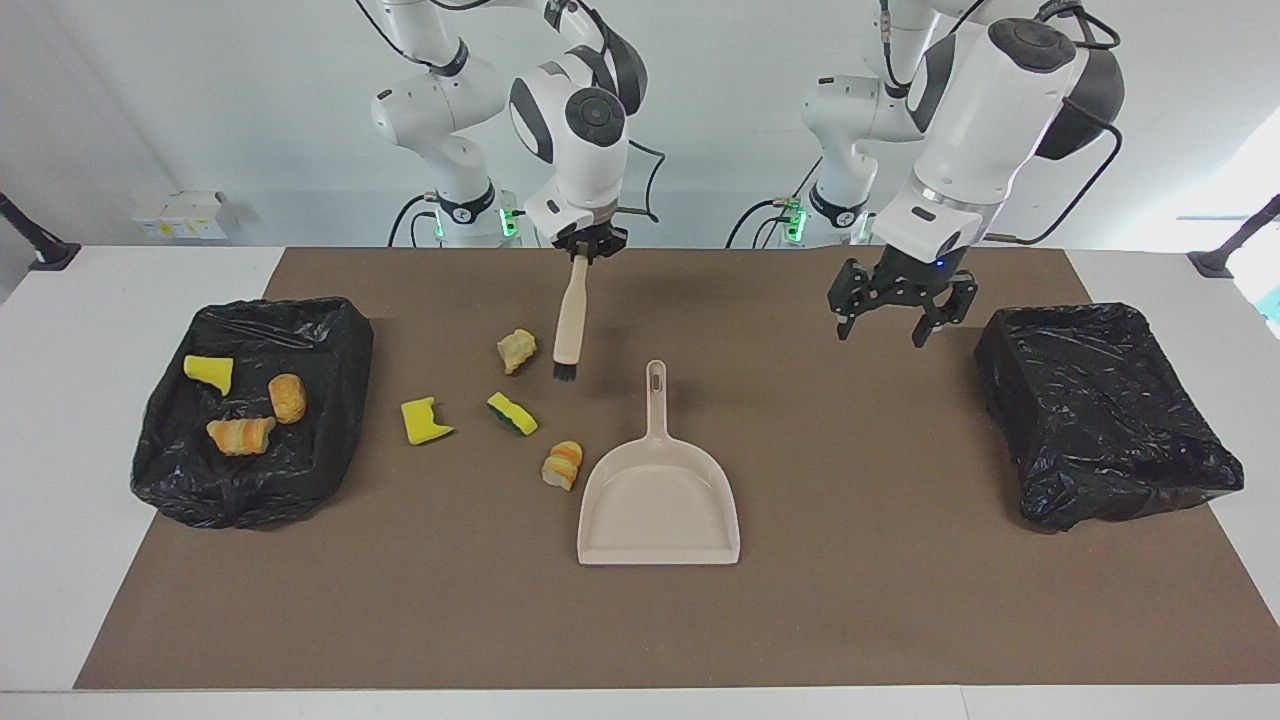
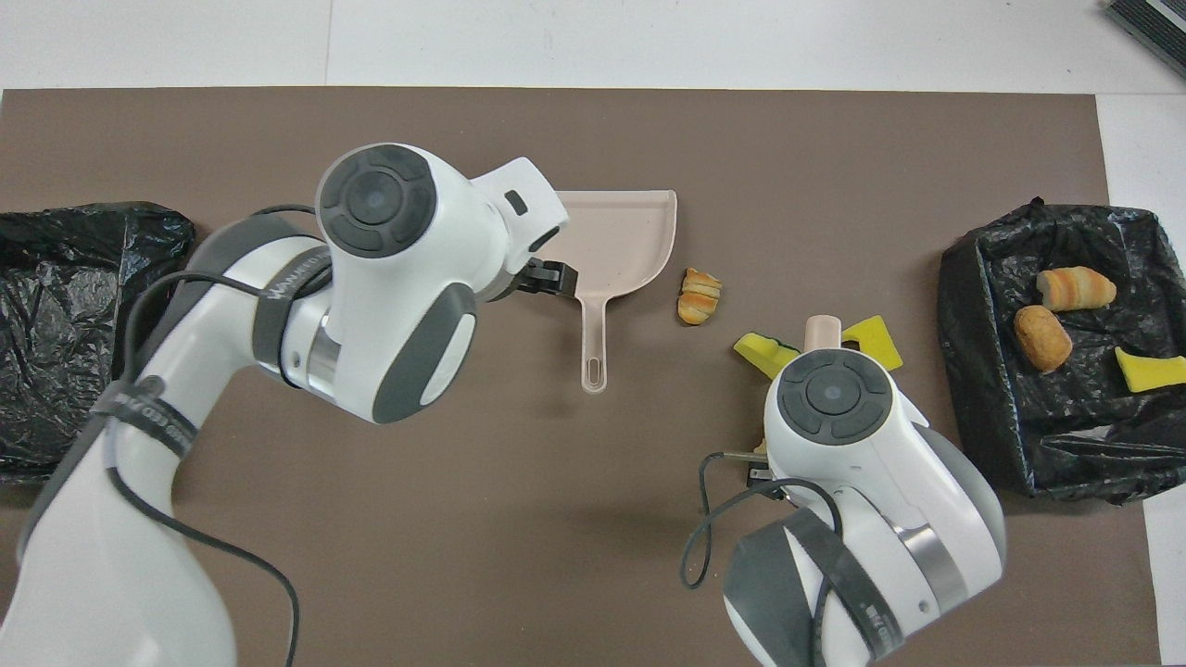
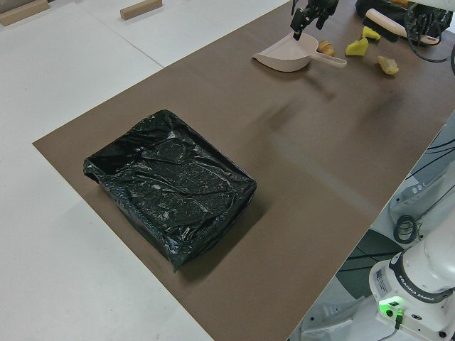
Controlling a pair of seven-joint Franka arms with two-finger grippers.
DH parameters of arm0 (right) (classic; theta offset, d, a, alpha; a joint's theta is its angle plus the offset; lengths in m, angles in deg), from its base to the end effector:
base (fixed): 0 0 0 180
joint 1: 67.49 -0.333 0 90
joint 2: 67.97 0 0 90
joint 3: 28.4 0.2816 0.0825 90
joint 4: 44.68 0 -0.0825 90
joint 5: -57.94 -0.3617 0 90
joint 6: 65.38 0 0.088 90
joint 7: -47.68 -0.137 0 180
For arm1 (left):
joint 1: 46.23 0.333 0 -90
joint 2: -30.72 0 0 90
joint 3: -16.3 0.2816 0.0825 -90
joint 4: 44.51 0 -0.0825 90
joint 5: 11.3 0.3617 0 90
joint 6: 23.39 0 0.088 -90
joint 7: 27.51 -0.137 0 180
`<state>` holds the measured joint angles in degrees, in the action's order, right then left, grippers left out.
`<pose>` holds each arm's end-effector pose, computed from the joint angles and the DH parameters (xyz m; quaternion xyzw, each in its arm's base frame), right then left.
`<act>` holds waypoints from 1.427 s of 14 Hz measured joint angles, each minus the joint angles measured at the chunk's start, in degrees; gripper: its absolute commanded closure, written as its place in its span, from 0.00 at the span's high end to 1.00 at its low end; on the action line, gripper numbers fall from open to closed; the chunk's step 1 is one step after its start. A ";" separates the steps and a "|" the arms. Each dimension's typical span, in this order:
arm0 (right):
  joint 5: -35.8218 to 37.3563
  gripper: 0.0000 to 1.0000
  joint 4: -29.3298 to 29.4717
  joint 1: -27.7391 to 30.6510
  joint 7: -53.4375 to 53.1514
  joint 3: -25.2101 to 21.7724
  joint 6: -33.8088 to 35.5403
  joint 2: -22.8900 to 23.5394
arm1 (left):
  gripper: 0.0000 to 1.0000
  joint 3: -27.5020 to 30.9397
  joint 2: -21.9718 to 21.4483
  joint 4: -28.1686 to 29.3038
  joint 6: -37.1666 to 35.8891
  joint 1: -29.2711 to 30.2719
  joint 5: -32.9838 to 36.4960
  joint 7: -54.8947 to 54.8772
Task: Sweep and dump trash in bin
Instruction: 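Grasp the dustpan handle with the left gripper while the right gripper grasps the brush, then sweep the brush toward the dustpan with the right gripper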
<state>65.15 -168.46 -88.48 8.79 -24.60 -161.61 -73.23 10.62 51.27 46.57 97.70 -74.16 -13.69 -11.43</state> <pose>0.4093 0.1716 0.3615 0.9738 -0.1022 -0.1308 0.1553 0.5447 -0.3583 0.3916 0.9863 -0.1381 0.0605 0.0674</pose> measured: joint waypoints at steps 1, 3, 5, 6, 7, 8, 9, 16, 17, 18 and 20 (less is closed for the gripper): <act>0.55 0.00 -0.04 0.89 0.63 0.00 0.00 0.07 | 1.00 -0.01 0.59 0.03 0.17 -1.18 0.00 0.27; 1.07 0.00 -0.26 3.42 2.81 0.04 0.00 0.18 | 1.00 0.00 1.17 0.20 0.20 -2.80 0.00 0.38; 1.12 0.00 -0.88 6.20 6.29 0.01 -0.22 0.29 | 1.00 -0.01 1.79 0.37 0.50 -3.69 -0.01 1.00; 1.12 0.00 -1.41 7.38 8.14 0.01 -1.15 0.31 | 1.00 0.00 2.47 0.51 0.66 -4.28 -0.01 1.94; 1.13 0.00 -2.08 8.56 10.36 0.03 -2.54 0.32 | 1.00 -0.02 3.48 0.67 1.03 -5.05 -0.01 3.13; 1.14 0.00 -2.86 9.80 12.88 0.04 -3.93 0.33 | 1.00 -0.02 4.57 0.71 1.56 -5.80 -0.01 4.45; 1.14 0.00 -3.50 11.03 15.39 0.05 -5.29 0.33 | 1.00 0.00 5.34 0.71 2.03 -6.25 -0.01 5.62; 1.78 0.00 -5.46 17.91 29.17 0.09 -15.02 0.96 | 0.39 -0.02 6.66 0.86 2.14 -6.65 -0.18 10.53; 3.31 0.00 -5.51 19.44 30.46 0.03 -16.44 1.33 | 0.14 -0.01 6.66 1.04 2.02 -6.77 -0.55 10.79; 4.93 0.00 -5.52 20.58 31.13 0.00 -17.84 1.73 | 0.00 -0.02 6.67 1.36 1.86 -6.92 -1.14 10.86; 7.40 0.00 -5.70 21.55 31.46 -0.01 -19.98 3.05 | 0.00 -0.01 6.67 1.78 0.63 -7.01 -2.46 10.94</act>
<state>72.54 -174.16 -66.93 40.26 -24.61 -181.59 -70.18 10.61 57.94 48.35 98.33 -81.18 -16.16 -0.49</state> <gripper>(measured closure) 0.740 0.542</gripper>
